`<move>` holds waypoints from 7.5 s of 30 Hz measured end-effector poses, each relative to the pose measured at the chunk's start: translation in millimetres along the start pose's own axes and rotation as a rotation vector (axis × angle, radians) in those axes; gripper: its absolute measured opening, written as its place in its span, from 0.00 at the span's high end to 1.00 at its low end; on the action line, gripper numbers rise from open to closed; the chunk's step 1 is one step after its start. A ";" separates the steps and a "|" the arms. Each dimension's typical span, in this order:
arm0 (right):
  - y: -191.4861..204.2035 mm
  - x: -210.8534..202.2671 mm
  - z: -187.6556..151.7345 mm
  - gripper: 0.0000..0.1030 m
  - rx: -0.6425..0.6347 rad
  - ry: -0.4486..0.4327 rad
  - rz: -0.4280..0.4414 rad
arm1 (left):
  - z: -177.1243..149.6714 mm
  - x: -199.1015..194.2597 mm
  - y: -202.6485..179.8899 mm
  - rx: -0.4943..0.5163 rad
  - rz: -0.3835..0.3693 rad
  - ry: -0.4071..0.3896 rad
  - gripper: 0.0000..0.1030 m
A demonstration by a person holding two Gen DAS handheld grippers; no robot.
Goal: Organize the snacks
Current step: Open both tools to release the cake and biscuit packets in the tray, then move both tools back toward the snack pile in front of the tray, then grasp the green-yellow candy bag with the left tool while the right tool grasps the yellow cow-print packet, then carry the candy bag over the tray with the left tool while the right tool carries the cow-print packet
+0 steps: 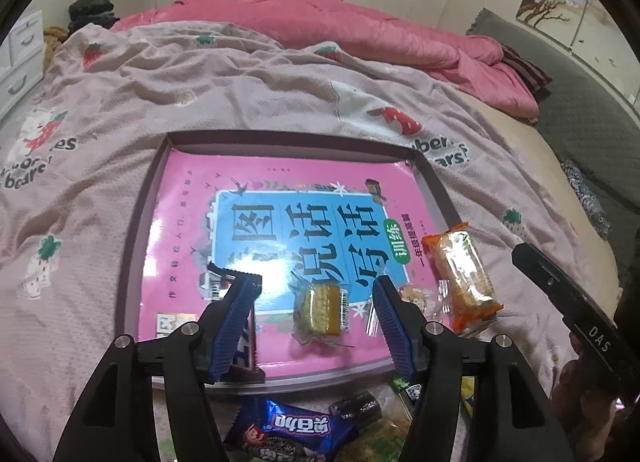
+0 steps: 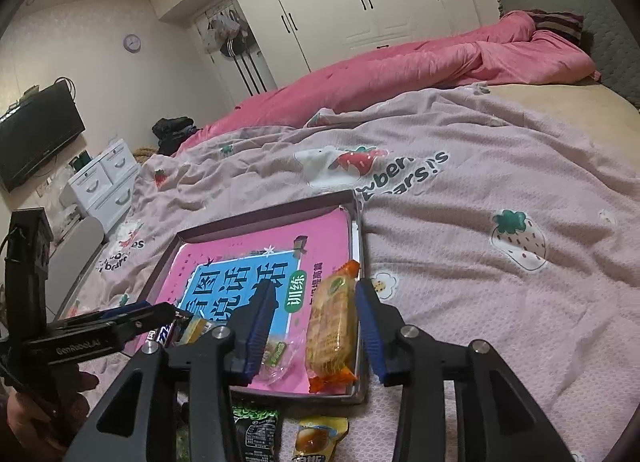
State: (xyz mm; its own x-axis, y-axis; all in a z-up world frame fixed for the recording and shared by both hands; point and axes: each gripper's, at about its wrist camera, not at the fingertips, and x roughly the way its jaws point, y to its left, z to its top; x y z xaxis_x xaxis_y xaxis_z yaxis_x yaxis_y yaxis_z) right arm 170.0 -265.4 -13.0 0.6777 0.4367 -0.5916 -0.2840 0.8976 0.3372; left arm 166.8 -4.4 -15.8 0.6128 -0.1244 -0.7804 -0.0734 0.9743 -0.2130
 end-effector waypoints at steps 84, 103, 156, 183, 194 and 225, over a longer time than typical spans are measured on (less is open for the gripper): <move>38.7 -61.5 -62.1 0.48 -0.060 0.099 -0.037 | -94.9 -79.3 52.8 0.106 0.030 0.104 0.24; 36.8 -25.4 -92.1 0.54 -0.115 0.312 -0.113 | -100.6 -43.7 64.5 0.116 0.050 0.156 0.23; 31.2 -36.6 -80.1 0.84 -0.076 0.242 0.007 | -94.0 -54.5 75.7 0.076 -0.041 0.116 0.64; 43.9 -53.9 -62.4 0.84 -0.114 0.116 0.056 | -67.3 -99.4 56.4 0.087 0.003 -0.069 0.64; 40.0 -57.0 -54.4 0.84 -0.097 0.080 0.074 | -50.3 -90.5 39.0 0.093 -0.007 -0.079 0.64; 23.4 -45.4 -28.4 0.84 -0.055 0.021 0.103 | -16.4 -41.2 9.5 0.103 -0.017 -0.064 0.64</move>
State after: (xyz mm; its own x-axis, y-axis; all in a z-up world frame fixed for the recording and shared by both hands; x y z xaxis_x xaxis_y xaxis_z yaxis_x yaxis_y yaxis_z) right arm 113.3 -262.5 0.9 0.6290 0.5276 -0.5710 -0.3889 0.8495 0.3565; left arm 127.9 7.0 4.6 0.6626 -0.1323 -0.7372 0.0170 0.9867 -0.1618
